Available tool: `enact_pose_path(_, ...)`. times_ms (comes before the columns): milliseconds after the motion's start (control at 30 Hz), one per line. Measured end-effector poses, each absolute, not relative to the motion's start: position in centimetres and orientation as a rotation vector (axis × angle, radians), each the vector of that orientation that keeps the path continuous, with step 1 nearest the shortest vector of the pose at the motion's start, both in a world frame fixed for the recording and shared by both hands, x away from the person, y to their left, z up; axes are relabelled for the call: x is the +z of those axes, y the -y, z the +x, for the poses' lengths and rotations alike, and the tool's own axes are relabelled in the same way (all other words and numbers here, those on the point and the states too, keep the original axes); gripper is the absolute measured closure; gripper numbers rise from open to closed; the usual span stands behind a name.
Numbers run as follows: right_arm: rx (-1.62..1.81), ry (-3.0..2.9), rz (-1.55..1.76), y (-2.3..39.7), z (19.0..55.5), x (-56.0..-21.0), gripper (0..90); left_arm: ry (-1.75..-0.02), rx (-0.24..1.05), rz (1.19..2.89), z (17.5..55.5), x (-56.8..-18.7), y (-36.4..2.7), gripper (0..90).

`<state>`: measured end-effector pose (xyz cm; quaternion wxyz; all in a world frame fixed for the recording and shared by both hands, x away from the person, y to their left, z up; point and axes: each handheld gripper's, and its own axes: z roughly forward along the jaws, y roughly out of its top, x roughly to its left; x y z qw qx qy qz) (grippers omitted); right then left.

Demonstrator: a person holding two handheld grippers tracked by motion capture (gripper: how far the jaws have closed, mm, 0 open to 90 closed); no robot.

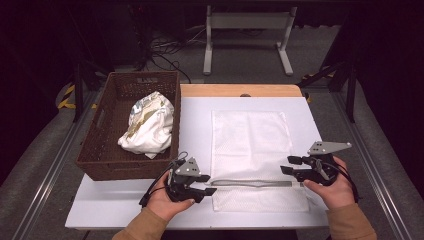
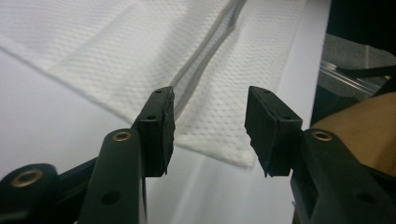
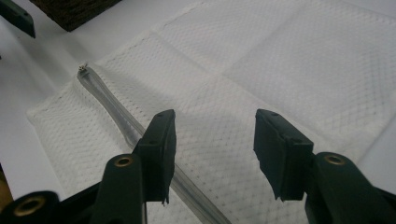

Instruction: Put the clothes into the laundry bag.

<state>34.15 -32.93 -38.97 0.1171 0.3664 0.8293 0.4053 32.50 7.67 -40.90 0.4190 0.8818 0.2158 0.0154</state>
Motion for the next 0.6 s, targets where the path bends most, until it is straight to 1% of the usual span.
enact_pose_path(167,1.18,-2.443,1.066,31.6,34.8,-39.5,45.2,-0.6,0.081,2.176,32.5,-41.0,-8.8,49.8)
enact_pose_path(333,1.149,-2.467,1.038,30.2,35.3,-40.2,41.0,-0.653,0.118,2.141,32.7,-41.1,-9.8,48.9)
enact_pose_path(600,1.072,-2.502,0.997,28.6,35.6,-41.3,35.2,-0.696,0.128,2.108,33.1,-41.3,-10.4,48.1)
